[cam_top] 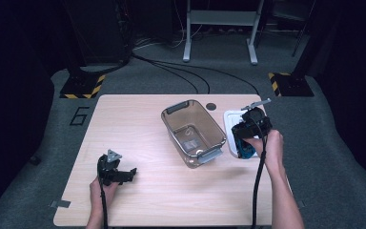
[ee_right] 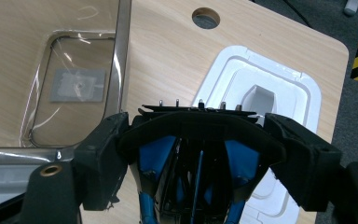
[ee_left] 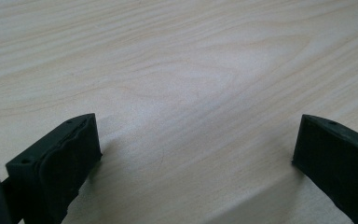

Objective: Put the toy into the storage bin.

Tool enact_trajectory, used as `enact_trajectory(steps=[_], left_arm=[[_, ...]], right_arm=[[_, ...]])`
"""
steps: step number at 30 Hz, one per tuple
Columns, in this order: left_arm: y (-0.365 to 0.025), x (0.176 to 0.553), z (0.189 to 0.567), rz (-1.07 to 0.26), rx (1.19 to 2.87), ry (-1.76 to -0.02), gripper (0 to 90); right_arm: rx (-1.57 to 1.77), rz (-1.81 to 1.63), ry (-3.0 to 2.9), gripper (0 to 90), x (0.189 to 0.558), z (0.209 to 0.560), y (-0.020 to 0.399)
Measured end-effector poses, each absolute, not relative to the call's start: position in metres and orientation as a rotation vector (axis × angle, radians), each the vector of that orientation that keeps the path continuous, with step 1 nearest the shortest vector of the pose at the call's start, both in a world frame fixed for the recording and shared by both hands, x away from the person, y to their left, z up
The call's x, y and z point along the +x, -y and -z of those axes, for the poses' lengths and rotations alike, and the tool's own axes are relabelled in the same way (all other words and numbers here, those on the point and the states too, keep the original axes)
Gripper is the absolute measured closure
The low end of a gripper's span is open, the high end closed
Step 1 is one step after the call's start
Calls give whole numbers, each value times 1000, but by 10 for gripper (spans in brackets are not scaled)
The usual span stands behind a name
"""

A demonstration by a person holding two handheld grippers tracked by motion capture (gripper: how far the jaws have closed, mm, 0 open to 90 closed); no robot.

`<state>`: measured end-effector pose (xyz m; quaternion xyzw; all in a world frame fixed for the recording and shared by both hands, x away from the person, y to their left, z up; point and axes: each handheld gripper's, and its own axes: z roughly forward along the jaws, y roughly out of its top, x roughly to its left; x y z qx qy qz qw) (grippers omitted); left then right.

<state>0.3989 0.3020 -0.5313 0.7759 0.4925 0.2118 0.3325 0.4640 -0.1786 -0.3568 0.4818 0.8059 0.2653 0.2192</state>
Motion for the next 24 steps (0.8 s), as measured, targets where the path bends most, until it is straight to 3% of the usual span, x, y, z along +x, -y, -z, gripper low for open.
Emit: enact_trajectory(steps=[24], left_arm=[[-302, 399, 531, -554, 2031, -1285, 5]], right_arm=[[1295, -716, -2201, 242, 485, 327, 173]])
